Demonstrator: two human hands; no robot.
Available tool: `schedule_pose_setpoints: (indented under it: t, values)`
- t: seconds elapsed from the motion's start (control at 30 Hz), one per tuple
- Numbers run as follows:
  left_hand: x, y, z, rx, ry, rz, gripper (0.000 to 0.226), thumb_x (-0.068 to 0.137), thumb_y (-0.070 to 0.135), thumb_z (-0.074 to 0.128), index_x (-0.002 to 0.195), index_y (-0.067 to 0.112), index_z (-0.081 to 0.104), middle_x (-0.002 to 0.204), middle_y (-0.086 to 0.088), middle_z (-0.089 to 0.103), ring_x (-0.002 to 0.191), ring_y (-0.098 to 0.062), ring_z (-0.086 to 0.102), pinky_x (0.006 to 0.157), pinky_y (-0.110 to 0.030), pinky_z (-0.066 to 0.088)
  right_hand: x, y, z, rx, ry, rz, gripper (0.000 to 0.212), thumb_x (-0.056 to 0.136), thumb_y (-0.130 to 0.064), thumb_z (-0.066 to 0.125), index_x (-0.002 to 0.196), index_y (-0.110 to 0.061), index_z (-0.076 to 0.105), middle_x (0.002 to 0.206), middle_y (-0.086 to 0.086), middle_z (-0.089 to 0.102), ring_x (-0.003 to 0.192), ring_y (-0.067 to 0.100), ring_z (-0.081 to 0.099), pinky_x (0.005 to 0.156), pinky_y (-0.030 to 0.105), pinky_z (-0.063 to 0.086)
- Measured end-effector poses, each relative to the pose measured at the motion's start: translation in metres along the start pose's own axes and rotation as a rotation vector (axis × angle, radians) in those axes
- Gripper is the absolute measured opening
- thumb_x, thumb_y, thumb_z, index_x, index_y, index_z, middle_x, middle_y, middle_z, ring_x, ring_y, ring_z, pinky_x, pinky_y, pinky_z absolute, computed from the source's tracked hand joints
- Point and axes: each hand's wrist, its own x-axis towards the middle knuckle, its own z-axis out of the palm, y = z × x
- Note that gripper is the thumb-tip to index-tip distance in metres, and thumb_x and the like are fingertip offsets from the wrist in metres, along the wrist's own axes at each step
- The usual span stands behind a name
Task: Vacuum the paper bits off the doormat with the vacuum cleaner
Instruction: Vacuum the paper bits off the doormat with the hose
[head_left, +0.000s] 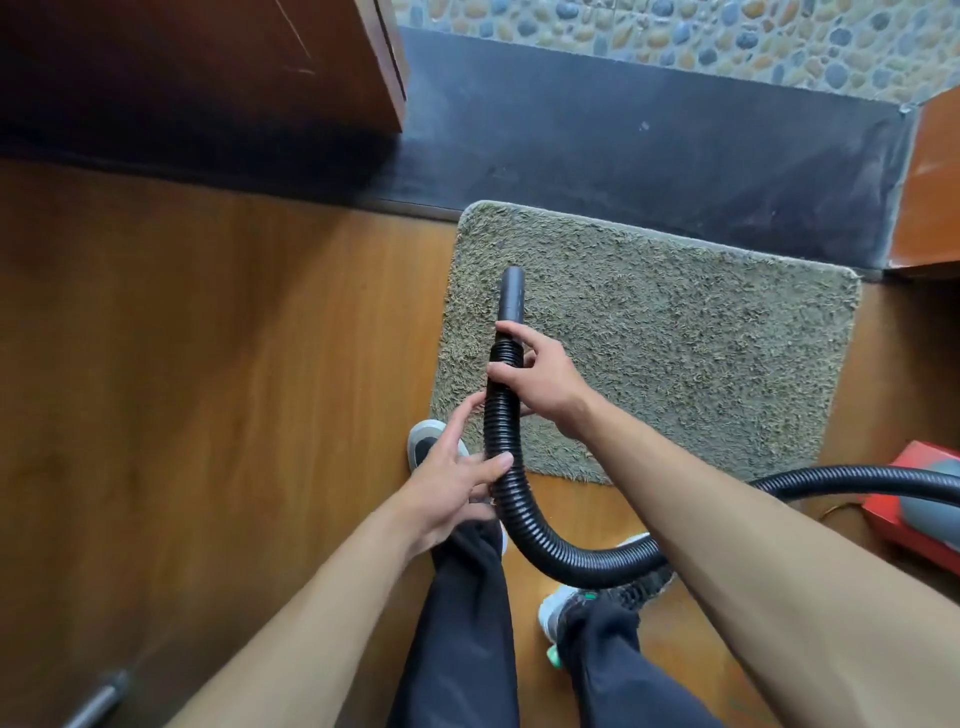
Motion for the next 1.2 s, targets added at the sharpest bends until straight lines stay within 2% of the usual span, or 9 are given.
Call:
schedule_pose_setpoints:
  t: [0.13, 0.3, 0.47, 0.67, 0.8, 0.9, 0.97, 1.1, 1.2]
  values:
    - [-0.008, 0.005, 0.035, 0.125, -0.031, 0.03, 0.073, 0.096, 0.007, 0.063, 0.14, 0.057, 0.035, 0.099, -0.017, 0.064, 0.096, -0.036, 0.059, 0.096, -0.059, 0.048, -0.025, 0.005, -0.033, 0.011, 0.07, -0.069, 0.056, 0.086, -0.012, 0.069, 0.133, -0.037, 0.052, 0.103, 0.004, 0.063, 0.093, 0.026, 0.069, 0.074, 0.051, 0.062]
    - [-0.012, 0.007, 0.088, 0.275, -0.091, 0.062, 0.071, 0.095, 0.007, 0.064, 0.138, 0.057, 0.038, 0.096, -0.014, 0.065, 0.078, -0.021, 0.064, 0.065, -0.035, 0.056, -0.06, 0.019, -0.087, 0.07, 0.177, -0.122, 0.055, 0.082, -0.014, 0.069, 0.127, -0.039, 0.05, 0.104, 0.007, 0.064, 0.095, 0.027, 0.067, 0.079, 0.052, 0.06]
    - [-0.01, 0.012, 0.147, 0.483, -0.157, 0.086, 0.071, 0.095, 0.012, 0.067, 0.141, 0.057, 0.037, 0.107, -0.011, 0.073, 0.094, -0.024, 0.071, 0.083, -0.051, 0.059, -0.094, 0.035, -0.151, 0.189, 0.28, -0.191, 0.051, 0.08, -0.013, 0.07, 0.12, -0.038, 0.049, 0.108, 0.012, 0.065, 0.095, 0.027, 0.066, 0.084, 0.053, 0.058]
    - [-0.004, 0.008, 0.24, 0.68, -0.223, 0.126, 0.073, 0.095, 0.007, 0.064, 0.143, 0.056, 0.036, 0.102, -0.01, 0.062, 0.085, -0.015, 0.066, 0.071, -0.031, 0.058, -0.142, 0.063, -0.23, 0.345, 0.44, -0.228, 0.055, 0.079, -0.017, 0.07, 0.124, -0.037, 0.045, 0.111, 0.011, 0.065, 0.093, 0.022, 0.065, 0.083, 0.056, 0.058]
    - [0.002, -0.006, 0.298, 0.785, -0.314, 0.157, 0.075, 0.089, 0.013, 0.069, 0.141, 0.058, 0.038, 0.099, -0.011, 0.057, 0.077, -0.015, 0.062, 0.068, -0.03, 0.056, -0.175, 0.089, -0.281, 0.403, 0.505, -0.24, 0.053, 0.08, -0.02, 0.07, 0.119, -0.046, 0.045, 0.112, 0.013, 0.065, 0.1, 0.03, 0.067, 0.082, 0.056, 0.058]
    - [0.003, -0.017, 0.338, 0.928, -0.345, 0.179, 0.074, 0.094, 0.011, 0.067, 0.14, 0.061, 0.036, 0.106, -0.013, 0.061, 0.082, -0.016, 0.067, 0.07, -0.029, 0.057, -0.2, 0.113, -0.312, 0.459, 0.574, -0.259, 0.053, 0.082, -0.021, 0.071, 0.121, -0.044, 0.045, 0.111, 0.011, 0.065, 0.093, 0.021, 0.067, 0.083, 0.05, 0.059]
    - [0.0, -0.026, 0.363, 0.986, -0.36, 0.158, 0.073, 0.096, 0.009, 0.065, 0.142, 0.058, 0.035, 0.112, -0.016, 0.061, 0.087, -0.02, 0.069, 0.071, -0.03, 0.059, -0.216, 0.13, -0.328, 0.495, 0.62, -0.267, 0.052, 0.085, -0.016, 0.071, 0.123, -0.039, 0.045, 0.105, 0.009, 0.066, 0.084, 0.014, 0.064, 0.081, 0.043, 0.059]
    - [-0.011, -0.048, 0.403, 1.043, -0.405, 0.091, 0.072, 0.096, 0.005, 0.062, 0.144, 0.052, 0.037, 0.111, -0.013, 0.062, 0.084, -0.019, 0.072, 0.073, -0.038, 0.062, -0.252, 0.165, -0.347, 0.59, 0.713, -0.29, 0.05, 0.085, -0.008, 0.07, 0.121, -0.034, 0.045, 0.091, 0.005, 0.063, 0.076, 0.013, 0.059, 0.081, 0.043, 0.054]
    - [-0.014, -0.067, 0.425, 1.1, -0.45, 0.059, 0.073, 0.095, 0.003, 0.063, 0.143, 0.052, 0.038, 0.119, -0.026, 0.059, 0.089, -0.026, 0.072, 0.078, -0.047, 0.062, -0.279, 0.188, -0.354, 0.654, 0.804, -0.298, 0.053, 0.079, -0.012, 0.071, 0.12, -0.035, 0.045, 0.088, 0.006, 0.062, 0.075, 0.013, 0.059, 0.079, 0.043, 0.054]
